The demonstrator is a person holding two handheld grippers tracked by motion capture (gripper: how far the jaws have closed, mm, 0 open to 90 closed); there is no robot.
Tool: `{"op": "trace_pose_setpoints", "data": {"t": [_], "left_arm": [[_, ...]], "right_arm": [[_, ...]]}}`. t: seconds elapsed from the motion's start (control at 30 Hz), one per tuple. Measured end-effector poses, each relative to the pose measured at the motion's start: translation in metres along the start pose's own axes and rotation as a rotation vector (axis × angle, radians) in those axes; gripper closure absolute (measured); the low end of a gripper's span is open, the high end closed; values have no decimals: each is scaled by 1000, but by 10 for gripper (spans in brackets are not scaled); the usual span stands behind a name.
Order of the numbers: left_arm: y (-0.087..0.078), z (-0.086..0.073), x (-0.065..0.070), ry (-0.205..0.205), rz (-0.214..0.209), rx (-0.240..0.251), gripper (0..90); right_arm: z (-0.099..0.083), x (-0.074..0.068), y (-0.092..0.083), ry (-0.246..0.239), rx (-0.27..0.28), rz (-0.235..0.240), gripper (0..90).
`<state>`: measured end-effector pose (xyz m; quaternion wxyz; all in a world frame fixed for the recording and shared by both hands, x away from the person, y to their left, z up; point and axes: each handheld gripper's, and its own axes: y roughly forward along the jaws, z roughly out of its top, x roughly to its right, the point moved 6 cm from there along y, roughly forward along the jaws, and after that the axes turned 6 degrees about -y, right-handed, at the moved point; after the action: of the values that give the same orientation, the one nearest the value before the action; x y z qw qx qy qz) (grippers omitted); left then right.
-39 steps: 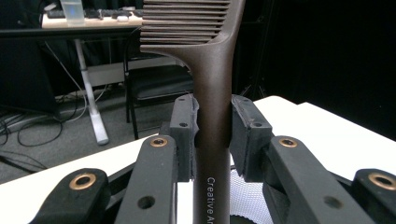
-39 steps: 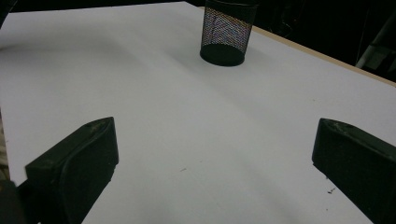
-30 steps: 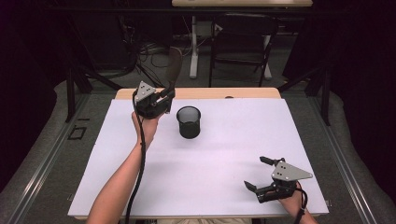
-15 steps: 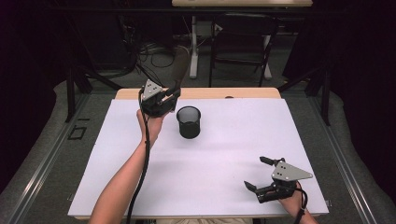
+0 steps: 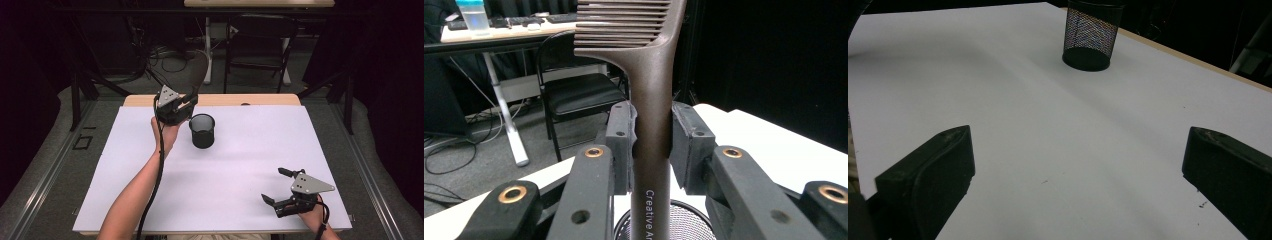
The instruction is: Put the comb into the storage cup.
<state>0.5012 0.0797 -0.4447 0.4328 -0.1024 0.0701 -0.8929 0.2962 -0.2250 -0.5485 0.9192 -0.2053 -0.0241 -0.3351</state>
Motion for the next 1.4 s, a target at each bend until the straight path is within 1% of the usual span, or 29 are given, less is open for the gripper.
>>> {"op": "trace_pose_setpoints", "data": {"t": [0.6,0.8,1.27,1.4], "left_arm": [[8,-2,7,-2,-16,-2,724],[11,-4,8,-13,-19,-3,724],[14,-5,9,-13,-23,-1,724],[17,-7,9,-29,-26,2,724]], "right_arm": [[0,0,0,-1,3,1,1],[0,0,0,-1,4,2,1],[0,0,1,-2,0,0,1],[0,-1,1,-1,-2,2,1]]}}
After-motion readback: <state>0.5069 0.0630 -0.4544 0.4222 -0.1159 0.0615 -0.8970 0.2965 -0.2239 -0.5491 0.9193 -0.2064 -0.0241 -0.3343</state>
